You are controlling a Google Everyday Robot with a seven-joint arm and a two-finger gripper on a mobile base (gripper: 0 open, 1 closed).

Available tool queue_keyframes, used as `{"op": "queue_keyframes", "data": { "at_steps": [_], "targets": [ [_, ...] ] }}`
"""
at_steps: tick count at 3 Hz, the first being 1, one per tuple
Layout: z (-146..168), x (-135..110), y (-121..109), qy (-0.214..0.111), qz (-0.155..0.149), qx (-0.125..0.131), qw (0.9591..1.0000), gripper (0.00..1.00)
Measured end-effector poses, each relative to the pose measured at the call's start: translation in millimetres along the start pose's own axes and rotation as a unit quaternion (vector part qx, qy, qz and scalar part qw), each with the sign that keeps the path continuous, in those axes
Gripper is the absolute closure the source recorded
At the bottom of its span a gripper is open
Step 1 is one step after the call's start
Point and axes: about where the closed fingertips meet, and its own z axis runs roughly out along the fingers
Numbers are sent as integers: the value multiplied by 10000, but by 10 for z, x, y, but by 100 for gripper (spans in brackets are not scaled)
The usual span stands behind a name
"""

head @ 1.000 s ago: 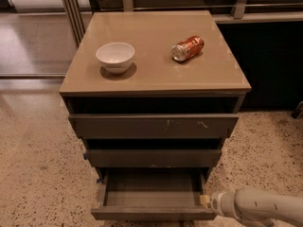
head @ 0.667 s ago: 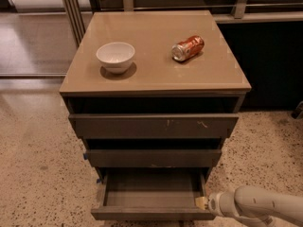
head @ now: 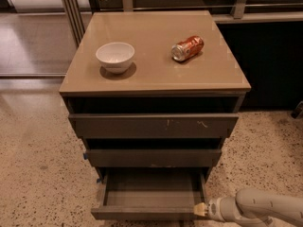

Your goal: Close bottom drawer

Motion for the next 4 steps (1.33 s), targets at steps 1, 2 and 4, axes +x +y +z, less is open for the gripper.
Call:
{"op": "queue_keyframes", "data": {
  "at_steps": [1, 2, 4],
  "targets": [
    [0, 0, 0, 0, 0, 0, 10000, 100],
    [154, 131, -26, -148, 138, -154, 9997, 100],
    [588, 431, -136, -191, 532, -428, 9975, 100]
  ]
}}
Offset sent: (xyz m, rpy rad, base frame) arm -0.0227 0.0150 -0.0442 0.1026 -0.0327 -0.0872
